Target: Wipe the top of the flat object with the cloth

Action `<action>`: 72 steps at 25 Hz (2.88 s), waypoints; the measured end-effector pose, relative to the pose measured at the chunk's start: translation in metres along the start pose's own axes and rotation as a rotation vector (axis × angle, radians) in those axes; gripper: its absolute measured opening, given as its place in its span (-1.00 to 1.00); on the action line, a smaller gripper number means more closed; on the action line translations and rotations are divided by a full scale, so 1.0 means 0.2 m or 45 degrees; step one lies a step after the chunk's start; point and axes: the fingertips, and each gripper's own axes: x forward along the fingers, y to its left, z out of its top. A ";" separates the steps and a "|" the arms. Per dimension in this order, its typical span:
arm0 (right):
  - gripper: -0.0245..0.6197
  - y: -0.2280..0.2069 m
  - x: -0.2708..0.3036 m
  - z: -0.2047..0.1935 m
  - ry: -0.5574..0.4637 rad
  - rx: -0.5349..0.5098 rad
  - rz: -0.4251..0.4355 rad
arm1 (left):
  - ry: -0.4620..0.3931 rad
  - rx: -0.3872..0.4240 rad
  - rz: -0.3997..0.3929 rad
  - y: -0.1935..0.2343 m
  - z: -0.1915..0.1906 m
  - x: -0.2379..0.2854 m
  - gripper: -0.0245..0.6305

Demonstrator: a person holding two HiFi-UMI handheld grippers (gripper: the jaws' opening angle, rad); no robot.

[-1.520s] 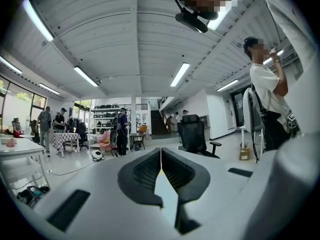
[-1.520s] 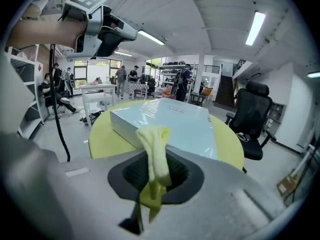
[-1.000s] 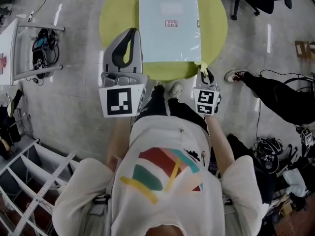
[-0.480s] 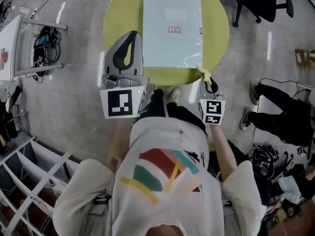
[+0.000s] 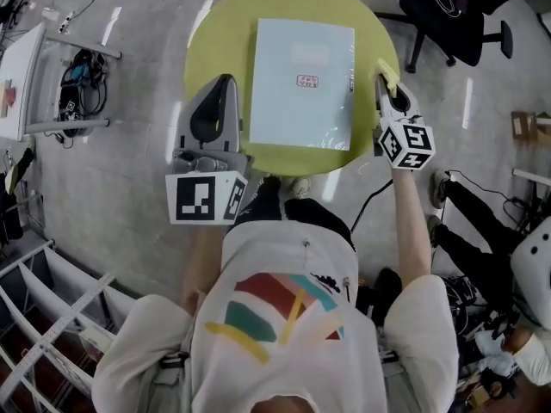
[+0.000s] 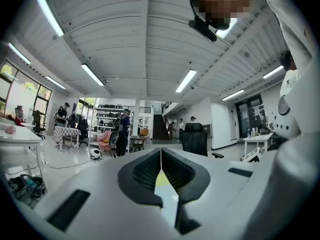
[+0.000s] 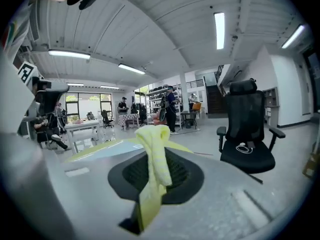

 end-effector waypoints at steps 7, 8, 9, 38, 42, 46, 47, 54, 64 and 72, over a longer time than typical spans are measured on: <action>-0.84 -0.21 0.51 -0.05 0.078 0.086 0.054 | 0.063 0.004 0.030 0.02 -0.04 0.02 -0.87; -0.84 -0.25 0.56 -0.07 0.090 0.121 0.042 | 0.073 0.008 0.036 0.02 -0.05 0.03 -0.87; -0.84 -0.27 0.60 -0.09 0.100 0.164 0.032 | 0.081 0.011 0.043 0.03 -0.05 0.03 -0.87; -0.84 0.12 0.16 -0.45 0.290 0.294 0.384 | 0.014 0.042 0.031 0.05 0.01 -0.04 -0.87; -0.84 0.22 -0.05 -0.54 0.312 0.329 0.411 | -0.020 0.037 -0.002 -0.01 0.05 -0.06 -0.87; -0.84 0.32 -0.23 -0.60 0.334 0.348 0.432 | -0.047 0.028 -0.032 -0.06 0.08 -0.08 -0.87; -0.84 0.35 -0.28 -0.62 0.341 0.349 0.438 | -0.053 0.027 -0.041 -0.07 0.09 -0.08 -0.87; -0.84 0.46 -0.48 -0.70 0.369 0.371 0.469 | -0.086 0.035 -0.088 -0.16 0.13 -0.07 -0.87; -0.84 0.50 -0.57 -0.74 0.363 0.403 0.464 | -0.112 0.042 -0.117 -0.22 0.17 -0.06 -0.87; -0.84 0.34 -0.52 -0.64 0.364 0.392 0.264 | -0.132 0.029 -0.120 -0.22 0.18 -0.05 -0.87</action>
